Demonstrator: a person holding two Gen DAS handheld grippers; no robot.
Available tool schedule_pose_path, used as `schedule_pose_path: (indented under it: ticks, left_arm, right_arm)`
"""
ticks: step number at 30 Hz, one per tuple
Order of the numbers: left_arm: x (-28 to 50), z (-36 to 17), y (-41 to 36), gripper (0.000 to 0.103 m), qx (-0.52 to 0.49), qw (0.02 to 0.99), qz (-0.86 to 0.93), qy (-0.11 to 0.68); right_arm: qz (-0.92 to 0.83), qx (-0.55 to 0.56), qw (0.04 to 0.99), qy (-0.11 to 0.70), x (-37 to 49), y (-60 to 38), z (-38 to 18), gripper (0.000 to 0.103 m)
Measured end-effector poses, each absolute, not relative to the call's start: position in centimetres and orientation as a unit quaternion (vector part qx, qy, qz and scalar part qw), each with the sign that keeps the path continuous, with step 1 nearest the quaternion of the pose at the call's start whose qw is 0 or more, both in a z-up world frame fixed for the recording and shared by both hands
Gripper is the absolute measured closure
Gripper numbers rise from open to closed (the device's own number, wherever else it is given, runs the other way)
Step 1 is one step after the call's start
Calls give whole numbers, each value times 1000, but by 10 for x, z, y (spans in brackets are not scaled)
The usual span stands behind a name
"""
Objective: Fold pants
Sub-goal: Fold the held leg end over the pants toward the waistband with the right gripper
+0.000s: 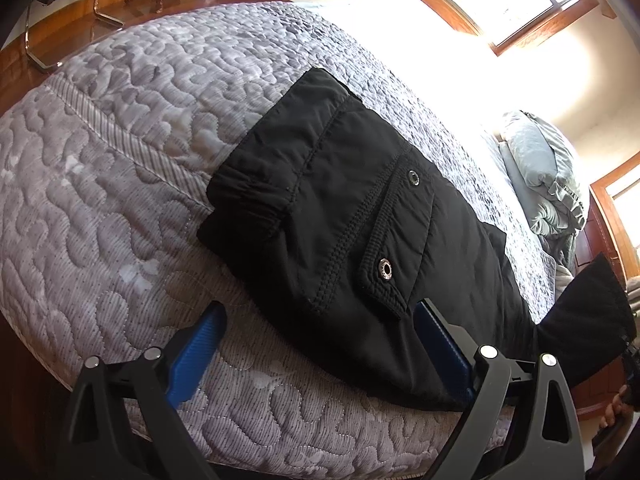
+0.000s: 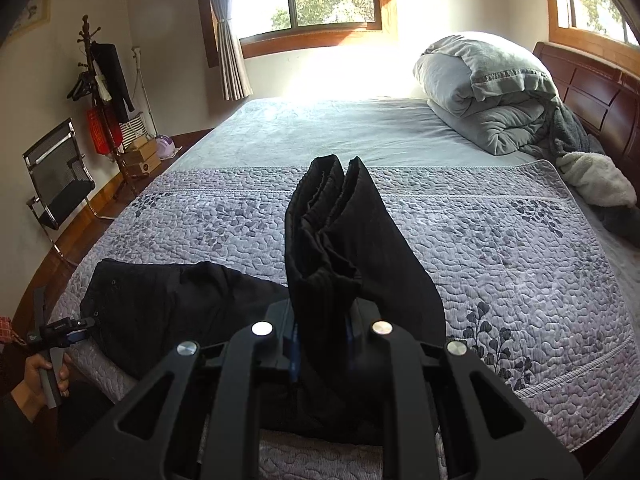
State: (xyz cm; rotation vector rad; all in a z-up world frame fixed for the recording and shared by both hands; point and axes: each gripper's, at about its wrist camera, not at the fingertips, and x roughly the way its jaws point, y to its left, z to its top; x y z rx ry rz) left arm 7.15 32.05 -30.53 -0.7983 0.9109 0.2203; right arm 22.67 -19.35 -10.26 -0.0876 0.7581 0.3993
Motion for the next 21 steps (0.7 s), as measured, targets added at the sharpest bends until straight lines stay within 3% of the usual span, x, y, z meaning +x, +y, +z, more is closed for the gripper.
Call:
schedule_pose_path:
  ticks: [21]
  left_arm:
    - [71, -307, 321, 8, -364, 820, 92, 432]
  right_arm:
    - [217, -238, 871, 370, 188, -89, -172, 88]
